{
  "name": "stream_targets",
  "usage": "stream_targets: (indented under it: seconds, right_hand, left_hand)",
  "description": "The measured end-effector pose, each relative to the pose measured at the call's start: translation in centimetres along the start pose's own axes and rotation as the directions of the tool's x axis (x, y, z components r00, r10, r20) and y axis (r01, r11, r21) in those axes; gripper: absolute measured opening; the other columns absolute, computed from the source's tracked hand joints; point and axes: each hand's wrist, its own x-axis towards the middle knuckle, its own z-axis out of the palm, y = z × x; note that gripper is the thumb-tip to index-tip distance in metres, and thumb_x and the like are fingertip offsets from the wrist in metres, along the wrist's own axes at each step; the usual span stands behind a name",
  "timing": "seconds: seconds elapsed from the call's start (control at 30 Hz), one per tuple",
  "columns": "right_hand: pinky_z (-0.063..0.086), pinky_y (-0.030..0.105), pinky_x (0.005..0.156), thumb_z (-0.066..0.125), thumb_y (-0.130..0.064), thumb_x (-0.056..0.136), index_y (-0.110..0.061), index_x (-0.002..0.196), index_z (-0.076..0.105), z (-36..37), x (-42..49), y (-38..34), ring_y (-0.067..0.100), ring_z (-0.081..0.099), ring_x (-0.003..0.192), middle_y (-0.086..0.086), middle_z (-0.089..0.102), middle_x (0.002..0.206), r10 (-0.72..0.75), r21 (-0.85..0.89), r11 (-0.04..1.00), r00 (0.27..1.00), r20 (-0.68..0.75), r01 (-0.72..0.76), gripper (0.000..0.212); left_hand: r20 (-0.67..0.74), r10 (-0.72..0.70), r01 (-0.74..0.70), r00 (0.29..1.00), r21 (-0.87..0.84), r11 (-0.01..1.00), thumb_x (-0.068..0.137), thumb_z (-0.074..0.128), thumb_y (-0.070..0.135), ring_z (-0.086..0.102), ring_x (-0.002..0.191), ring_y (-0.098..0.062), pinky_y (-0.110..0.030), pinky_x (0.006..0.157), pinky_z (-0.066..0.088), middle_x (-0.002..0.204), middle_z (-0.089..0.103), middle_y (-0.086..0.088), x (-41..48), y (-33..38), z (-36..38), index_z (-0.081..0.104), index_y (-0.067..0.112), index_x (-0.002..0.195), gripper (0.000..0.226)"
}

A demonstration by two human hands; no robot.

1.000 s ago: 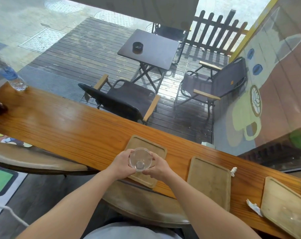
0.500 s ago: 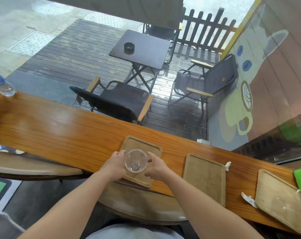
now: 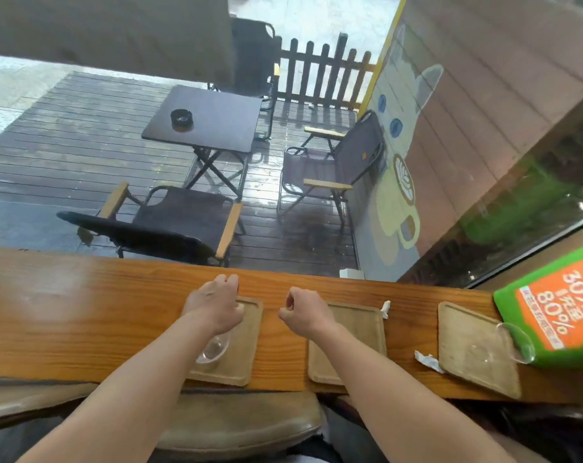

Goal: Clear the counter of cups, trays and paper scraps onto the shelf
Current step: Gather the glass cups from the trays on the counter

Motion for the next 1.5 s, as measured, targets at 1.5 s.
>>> stream_targets:
  seconds: [1.5]
  right_hand:
    - [0.05,0.039,0.095,0.071,-0.032,0.088,-0.015,0.146,0.039,-11.5,-14.6,46.2,0.028,0.056,0.119,0.009,0.055,0.133,0.703,0.539,0.6,0.711,-0.002,-0.591,0.069]
  left_hand:
    - [0.453,0.524,-0.637,0.721,0.136,0.759,0.091,0.065,0.04,0.062,0.09,-0.018,-0.037,0.075,0.06,0.107,0.062,0.0,8.2,46.4,23.1,0.051,0.022,0.117,0.035]
